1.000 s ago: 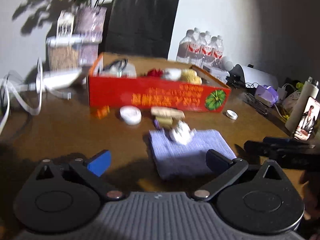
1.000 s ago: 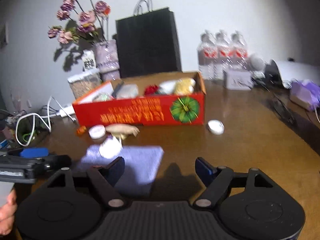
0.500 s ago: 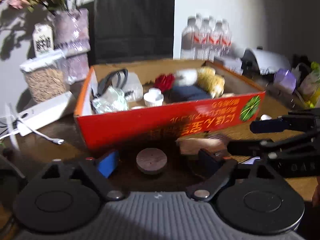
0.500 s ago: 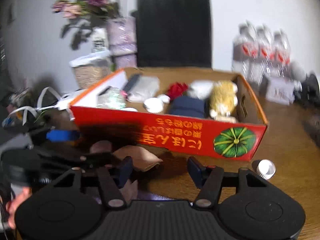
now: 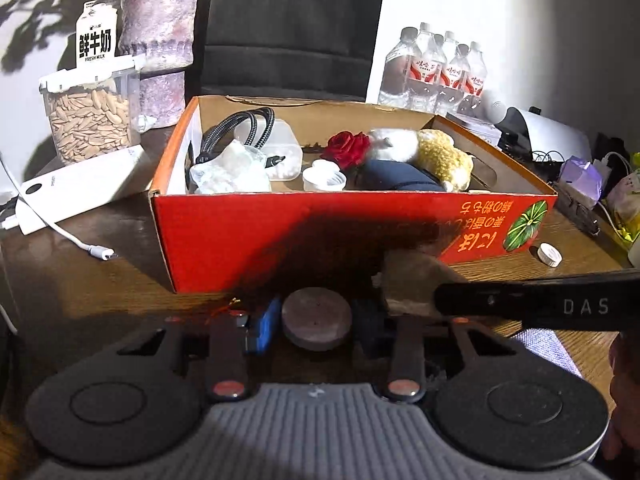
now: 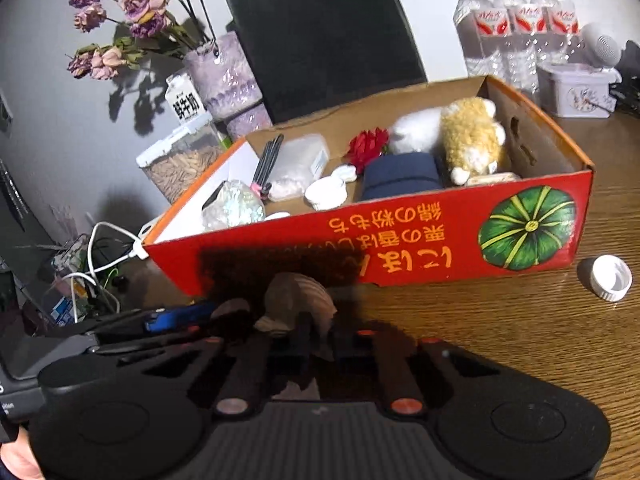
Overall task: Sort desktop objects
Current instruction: 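Grasp the white round lid with left tool while right tool grasps beige flat item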
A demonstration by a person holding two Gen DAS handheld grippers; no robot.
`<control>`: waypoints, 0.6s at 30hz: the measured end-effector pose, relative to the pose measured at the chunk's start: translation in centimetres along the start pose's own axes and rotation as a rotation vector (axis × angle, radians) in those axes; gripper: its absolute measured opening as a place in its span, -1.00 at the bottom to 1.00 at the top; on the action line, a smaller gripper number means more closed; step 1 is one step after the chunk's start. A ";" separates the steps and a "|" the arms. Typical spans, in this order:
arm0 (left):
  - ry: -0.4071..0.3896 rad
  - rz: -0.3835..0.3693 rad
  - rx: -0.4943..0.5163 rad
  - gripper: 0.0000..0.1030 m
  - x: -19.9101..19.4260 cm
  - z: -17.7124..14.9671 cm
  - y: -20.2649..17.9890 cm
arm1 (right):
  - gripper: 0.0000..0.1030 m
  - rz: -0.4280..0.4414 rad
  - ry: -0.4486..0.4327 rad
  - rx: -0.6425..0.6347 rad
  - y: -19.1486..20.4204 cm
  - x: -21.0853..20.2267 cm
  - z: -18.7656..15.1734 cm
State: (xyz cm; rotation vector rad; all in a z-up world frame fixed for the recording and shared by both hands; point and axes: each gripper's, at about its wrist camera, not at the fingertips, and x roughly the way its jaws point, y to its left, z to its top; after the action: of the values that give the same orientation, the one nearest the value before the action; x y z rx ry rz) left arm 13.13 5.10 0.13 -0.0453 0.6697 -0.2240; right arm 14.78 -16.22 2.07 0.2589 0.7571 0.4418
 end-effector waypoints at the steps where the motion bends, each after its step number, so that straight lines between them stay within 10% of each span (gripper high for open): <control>1: 0.000 0.003 0.003 -0.22 -0.1 0.0 -0.1 | -0.91 -0.005 -0.009 -0.007 0.2 -0.2 0.0; 12: -0.094 -0.039 0.017 -0.23 -10.7 -3.2 -4.0 | -0.92 0.013 -0.157 -0.065 -0.2 -12.9 -2.6; 18: -0.044 -0.001 0.008 -0.22 -13.9 -7.7 -5.6 | -0.91 -0.044 -0.055 -0.108 -2.6 -16.7 -7.4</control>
State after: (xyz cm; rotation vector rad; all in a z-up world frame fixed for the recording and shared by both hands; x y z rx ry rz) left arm -3.31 2.91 3.22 -0.0422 0.6253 -0.2257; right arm -0.46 -25.93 5.92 0.1531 0.6812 0.4309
